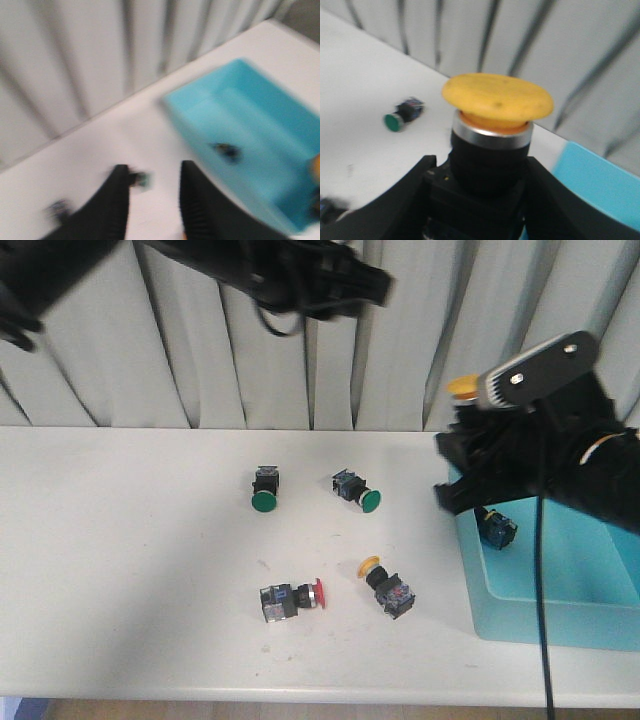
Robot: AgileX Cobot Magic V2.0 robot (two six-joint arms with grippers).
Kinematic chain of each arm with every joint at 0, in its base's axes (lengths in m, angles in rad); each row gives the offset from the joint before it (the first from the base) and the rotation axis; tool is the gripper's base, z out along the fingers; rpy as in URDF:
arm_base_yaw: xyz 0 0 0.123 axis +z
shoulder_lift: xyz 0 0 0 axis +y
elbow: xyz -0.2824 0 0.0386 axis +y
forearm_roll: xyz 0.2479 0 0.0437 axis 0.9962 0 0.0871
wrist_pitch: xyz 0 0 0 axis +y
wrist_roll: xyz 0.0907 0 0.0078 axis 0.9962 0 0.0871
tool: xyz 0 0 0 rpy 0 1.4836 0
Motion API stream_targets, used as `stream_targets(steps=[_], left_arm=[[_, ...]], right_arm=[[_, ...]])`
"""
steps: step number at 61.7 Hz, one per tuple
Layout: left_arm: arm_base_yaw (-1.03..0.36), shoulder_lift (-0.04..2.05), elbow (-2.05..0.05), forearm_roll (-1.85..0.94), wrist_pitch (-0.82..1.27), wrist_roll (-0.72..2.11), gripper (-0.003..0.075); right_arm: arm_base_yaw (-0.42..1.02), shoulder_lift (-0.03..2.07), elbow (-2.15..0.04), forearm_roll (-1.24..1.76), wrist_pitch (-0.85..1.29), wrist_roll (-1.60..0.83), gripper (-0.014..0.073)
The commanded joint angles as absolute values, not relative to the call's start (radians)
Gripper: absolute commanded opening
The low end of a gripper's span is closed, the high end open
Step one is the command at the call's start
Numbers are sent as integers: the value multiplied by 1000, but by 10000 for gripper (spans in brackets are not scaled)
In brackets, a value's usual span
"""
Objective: Pick red and yellow buttons and place in box
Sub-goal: 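Lower the yellow button into the blue box and open the right gripper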
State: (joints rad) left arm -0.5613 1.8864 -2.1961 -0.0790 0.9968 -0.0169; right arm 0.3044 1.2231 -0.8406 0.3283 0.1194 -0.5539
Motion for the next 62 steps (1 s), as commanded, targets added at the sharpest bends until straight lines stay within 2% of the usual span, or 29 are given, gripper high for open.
stream_targets(steps=[1, 4, 17, 32, 51, 62], left_arm=[[-538, 1796, -2226, 114, 1022, -55, 59], [-526, 1787, -2226, 184, 1057, -79, -7], [-494, 1779, -2226, 246, 1110, -129, -8], [-494, 1779, -2169, 249, 1098, -129, -8], [-494, 1779, -2019, 262, 1098, -129, -7], [-494, 1779, -2001, 265, 1096, -129, -6]], right_arm=[[215, 1203, -870, 359, 48, -542, -3], [171, 1206, -870, 360, 48, -542, -3], [0, 1330, -870, 406, 52, -518, 0], [-109, 1583, -936, 420, 98, -518, 10], [-138, 1806, -1043, 412, 214, -518, 45], [-138, 1863, -1074, 410, 237, -518, 102]])
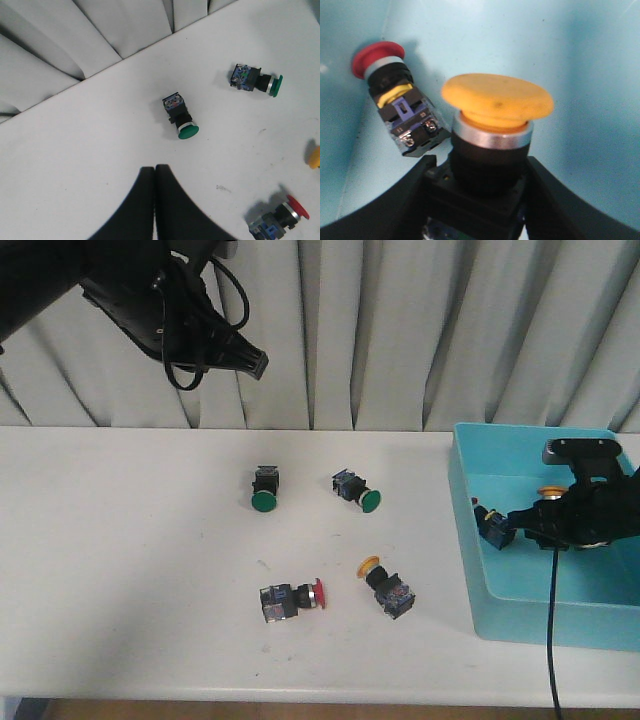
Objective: Pick red and yellow buttons and place in box
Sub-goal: 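Lower the yellow button into the blue box and open the right gripper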
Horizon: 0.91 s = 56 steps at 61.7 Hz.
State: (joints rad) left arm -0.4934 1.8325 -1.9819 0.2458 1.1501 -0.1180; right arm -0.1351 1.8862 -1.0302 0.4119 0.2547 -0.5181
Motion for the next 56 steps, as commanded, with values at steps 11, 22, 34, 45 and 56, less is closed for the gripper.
stream_targets(steps=[11, 22, 34, 45, 56], left_arm=[[-494, 1779, -2001, 264, 1095, -129, -6], [-494, 1779, -2001, 264, 1103, -129, -6], [-494, 1779, -2001, 264, 1108, -129, -6], [-494, 1778, -2001, 264, 1119, -129, -6], [-494, 1778, -2001, 264, 1117, -129, -6]], right_arm=[[-138, 1909, -1084, 378, 281, -518, 217], [-138, 1932, -1085, 361, 289, -518, 361], [-138, 1887, -1120, 359, 321, -518, 452], [-138, 1760, -1188, 362, 405, -519, 454], [-136, 1551, -1208, 424, 434, -520, 454]])
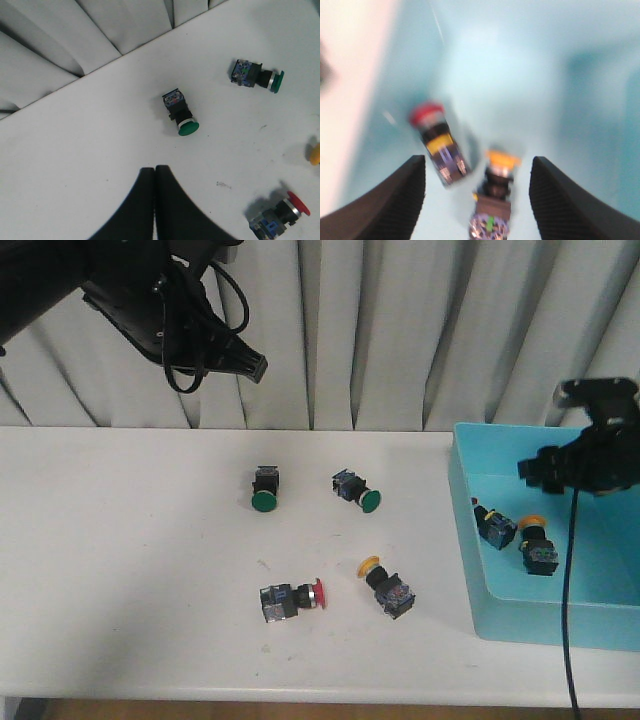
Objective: Pick red and yellow buttons and place in box
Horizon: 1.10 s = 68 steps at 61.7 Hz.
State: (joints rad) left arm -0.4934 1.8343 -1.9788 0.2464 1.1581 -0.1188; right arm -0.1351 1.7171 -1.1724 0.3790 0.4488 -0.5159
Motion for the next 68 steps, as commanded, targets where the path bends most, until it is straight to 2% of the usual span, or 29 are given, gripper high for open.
stream_targets(steps=[1, 12, 21, 28, 37, 68], left_arm=[[-494, 1778, -2001, 264, 1117, -129, -6], [-494, 1778, -2001, 264, 1104, -129, -6], [-494, 1778, -2001, 264, 1103, -129, -6], [-494, 1778, -2001, 264, 1104, -129, -6], [-494, 1778, -2001, 255, 1105, -129, -6], [-497, 1776, -2001, 257, 1102, -129, -6]], right_arm=[[-136, 1531, -1207, 434, 437, -522, 454], [-136, 1307, -1207, 504, 447, -536, 435], [-134, 1167, -1207, 592, 450, -603, 354], [-134, 1093, -1207, 653, 479, -677, 221], [-134, 1055, -1206, 743, 518, -731, -15], [-135, 1055, -1206, 822, 486, -759, -7]])
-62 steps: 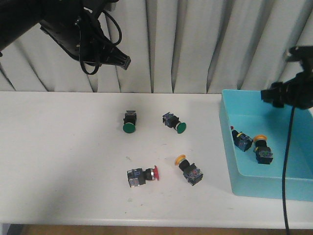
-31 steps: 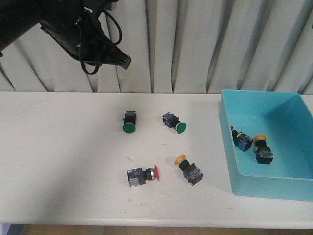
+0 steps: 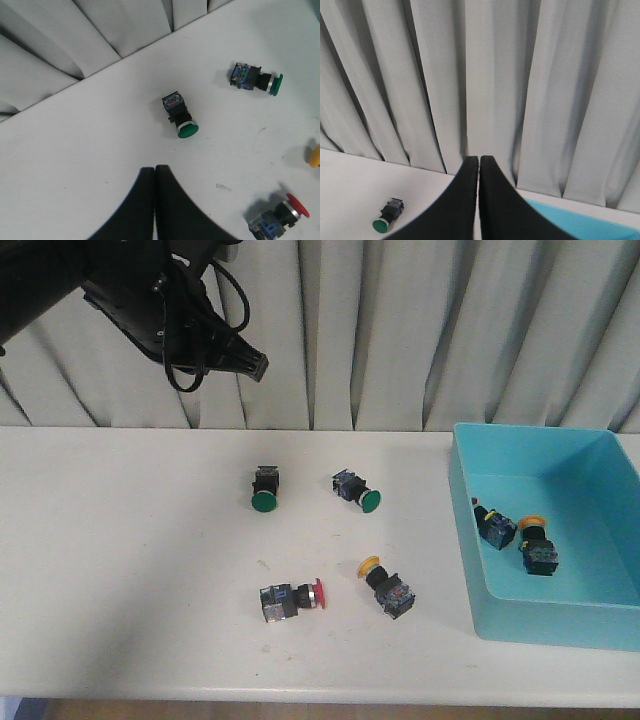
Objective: Pick red and yellow buttons and place in box
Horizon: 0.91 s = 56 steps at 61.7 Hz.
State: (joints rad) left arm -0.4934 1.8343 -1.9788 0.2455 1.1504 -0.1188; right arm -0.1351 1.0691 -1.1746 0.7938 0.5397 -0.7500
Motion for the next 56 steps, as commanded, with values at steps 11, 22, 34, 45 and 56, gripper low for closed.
stream_targets(steps=[11, 22, 34, 45, 56], left_arm=[[-497, 1776, -2001, 257, 1102, -129, -6], [-497, 1776, -2001, 257, 1102, -129, -6], [-497, 1781, -2001, 298, 1102, -98, -6], [-495, 1667, -1856, 284, 959, -81, -6], [-431, 1376, -1362, 281, 470, -99, -6]], right_arm=[[-135, 1055, -1206, 822, 486, -759, -7], [-135, 1055, -1206, 822, 485, -759, -7], [-135, 1055, -1206, 822, 485, -759, -7], [-135, 1054, -1206, 822, 485, -759, -7], [-135, 1055, -1206, 822, 485, -759, -7]])
